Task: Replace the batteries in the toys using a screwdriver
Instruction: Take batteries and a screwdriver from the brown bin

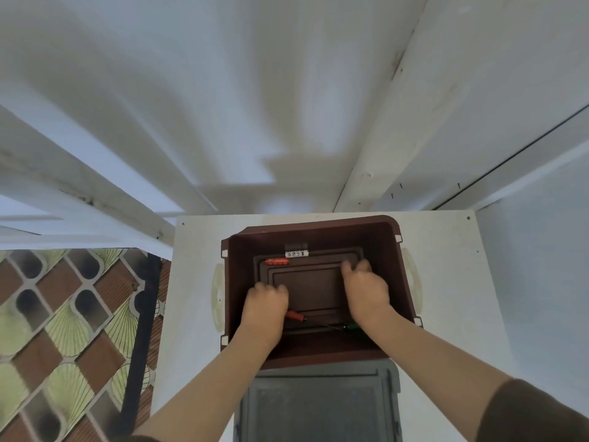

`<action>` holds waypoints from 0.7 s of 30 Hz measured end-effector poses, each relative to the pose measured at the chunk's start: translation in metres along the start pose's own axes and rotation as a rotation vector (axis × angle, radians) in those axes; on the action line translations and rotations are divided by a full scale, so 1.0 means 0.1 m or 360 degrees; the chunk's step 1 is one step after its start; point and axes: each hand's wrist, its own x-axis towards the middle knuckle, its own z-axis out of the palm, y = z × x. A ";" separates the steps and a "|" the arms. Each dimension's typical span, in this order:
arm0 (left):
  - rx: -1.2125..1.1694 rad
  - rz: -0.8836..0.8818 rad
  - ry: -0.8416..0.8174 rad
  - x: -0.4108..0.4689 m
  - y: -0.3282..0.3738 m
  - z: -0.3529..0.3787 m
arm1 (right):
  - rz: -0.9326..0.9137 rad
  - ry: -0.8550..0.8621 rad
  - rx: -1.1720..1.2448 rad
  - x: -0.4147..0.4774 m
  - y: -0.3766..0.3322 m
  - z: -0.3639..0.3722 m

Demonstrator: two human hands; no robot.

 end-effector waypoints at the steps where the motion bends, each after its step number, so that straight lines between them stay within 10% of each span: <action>1: -0.0089 0.0013 0.0019 0.00 -0.02 -0.01 | -0.0025 -0.0016 0.0042 0.00 0.01 -0.02; 7: -0.0009 -0.0080 0.0367 0.01 -0.05 -0.13 | -0.0036 -0.0099 0.0402 -0.04 0.04 -0.20; 14: 0.1023 -0.0109 -0.0022 0.12 0.05 -0.01 | 0.0044 -0.0322 -0.0115 -0.05 -0.05 -0.12; 21: 0.0762 -0.0096 0.0016 0.21 -0.01 0.00 | -0.0118 -0.0375 -0.0389 -0.03 0.01 0.03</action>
